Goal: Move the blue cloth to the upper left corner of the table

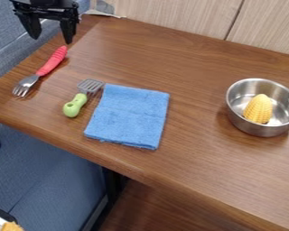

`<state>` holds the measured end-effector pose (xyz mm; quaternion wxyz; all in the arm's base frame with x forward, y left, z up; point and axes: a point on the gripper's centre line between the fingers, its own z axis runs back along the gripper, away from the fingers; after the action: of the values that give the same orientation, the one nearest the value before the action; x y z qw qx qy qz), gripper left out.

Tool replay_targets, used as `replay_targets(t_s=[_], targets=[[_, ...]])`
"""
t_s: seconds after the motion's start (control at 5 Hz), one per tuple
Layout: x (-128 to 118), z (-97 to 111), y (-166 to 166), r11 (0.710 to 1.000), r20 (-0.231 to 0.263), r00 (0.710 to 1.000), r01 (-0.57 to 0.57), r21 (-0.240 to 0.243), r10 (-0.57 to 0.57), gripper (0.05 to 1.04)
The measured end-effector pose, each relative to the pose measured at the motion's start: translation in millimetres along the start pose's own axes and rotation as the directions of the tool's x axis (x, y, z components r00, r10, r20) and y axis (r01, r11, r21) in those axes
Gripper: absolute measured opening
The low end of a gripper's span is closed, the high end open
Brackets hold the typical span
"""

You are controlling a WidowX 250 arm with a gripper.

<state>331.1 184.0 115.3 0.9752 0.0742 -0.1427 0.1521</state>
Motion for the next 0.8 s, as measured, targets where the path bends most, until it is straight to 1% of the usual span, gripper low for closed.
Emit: replay_targets(t_s=[0.2, 0.6, 0.8], targets=[[-5.8, -11.6, -2.6, 1.000, -0.036, 0.999, 0.001, -0.010, -0.001, 1.001], [-15.6, -18.8, -43.5, 0.991, -0.057, 0.992, 0.110, -0.076, -0.114, 1.001], [-19.7, -6.2, -63.6, 0.980, -0.021, 0.985, 0.170, -0.104, -0.173, 1.001]])
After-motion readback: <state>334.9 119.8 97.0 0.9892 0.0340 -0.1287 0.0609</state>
